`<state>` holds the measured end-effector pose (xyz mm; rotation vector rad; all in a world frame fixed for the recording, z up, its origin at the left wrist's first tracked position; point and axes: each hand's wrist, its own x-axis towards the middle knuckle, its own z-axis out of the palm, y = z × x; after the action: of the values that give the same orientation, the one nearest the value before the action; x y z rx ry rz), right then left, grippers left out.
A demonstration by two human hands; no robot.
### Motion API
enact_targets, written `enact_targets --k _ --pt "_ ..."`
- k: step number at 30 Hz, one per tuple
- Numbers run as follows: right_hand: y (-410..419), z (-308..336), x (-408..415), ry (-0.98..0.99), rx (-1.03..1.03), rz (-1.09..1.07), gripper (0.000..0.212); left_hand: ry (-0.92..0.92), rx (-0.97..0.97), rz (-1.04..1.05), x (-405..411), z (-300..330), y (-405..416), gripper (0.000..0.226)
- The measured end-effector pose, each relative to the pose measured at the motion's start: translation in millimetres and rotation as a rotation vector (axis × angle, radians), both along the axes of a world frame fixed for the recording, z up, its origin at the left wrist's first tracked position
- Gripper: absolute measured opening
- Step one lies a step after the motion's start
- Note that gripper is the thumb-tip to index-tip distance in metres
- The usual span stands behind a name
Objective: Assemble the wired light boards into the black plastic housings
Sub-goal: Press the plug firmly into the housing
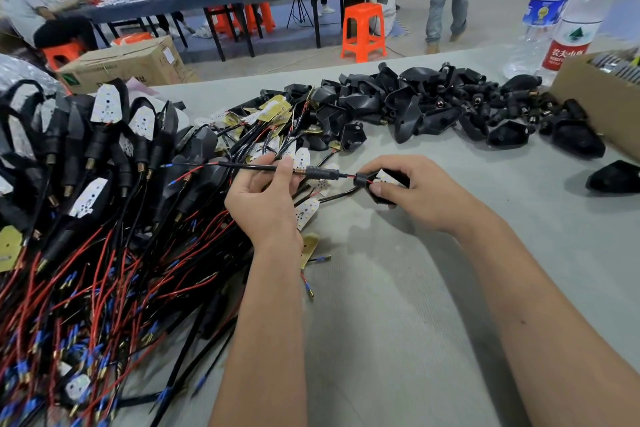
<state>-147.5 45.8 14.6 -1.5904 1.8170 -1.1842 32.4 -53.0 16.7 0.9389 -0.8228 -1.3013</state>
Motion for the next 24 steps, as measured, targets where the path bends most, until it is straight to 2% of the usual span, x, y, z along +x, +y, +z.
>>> enact_targets --k 1,4,7,9,14,16,19,24 --pt "0.2 -0.3 0.1 0.002 0.004 -0.003 0.022 0.032 0.017 0.015 0.2 1.2 0.1 0.007" --pt "2.0 -0.1 -1.5 0.038 0.033 -0.028 0.024 0.106 0.066 0.057 3.6 1.6 -3.3 0.033" --pt "2.7 5.1 0.6 0.160 0.071 -0.058 0.020 0.043 0.043 0.051 5.0 -0.1 -3.3 0.013" --pt "-0.8 9.8 8.3 0.235 0.069 -0.104 0.025 0.014 0.042 0.000 1.5 0.8 1.5 0.005" --pt "-18.2 10.0 46.1 0.480 -0.054 -0.182 0.029 -0.158 -0.042 -0.204 -7.6 1.8 10.5 0.017" --pt "-22.0 7.7 52.8 0.484 -0.102 -0.181 0.025 -0.200 -0.061 -0.238 -7.1 1.6 11.2 0.023" --pt "-22.2 3.9 53.9 0.451 -0.144 -0.178 0.021 -0.166 -0.042 -0.149 -1.9 2.1 6.1 0.036" --pt "-20.6 4.7 53.2 0.465 -0.080 -0.167 0.025 -0.156 -0.078 -0.092 6.8 1.7 0.2 0.032"
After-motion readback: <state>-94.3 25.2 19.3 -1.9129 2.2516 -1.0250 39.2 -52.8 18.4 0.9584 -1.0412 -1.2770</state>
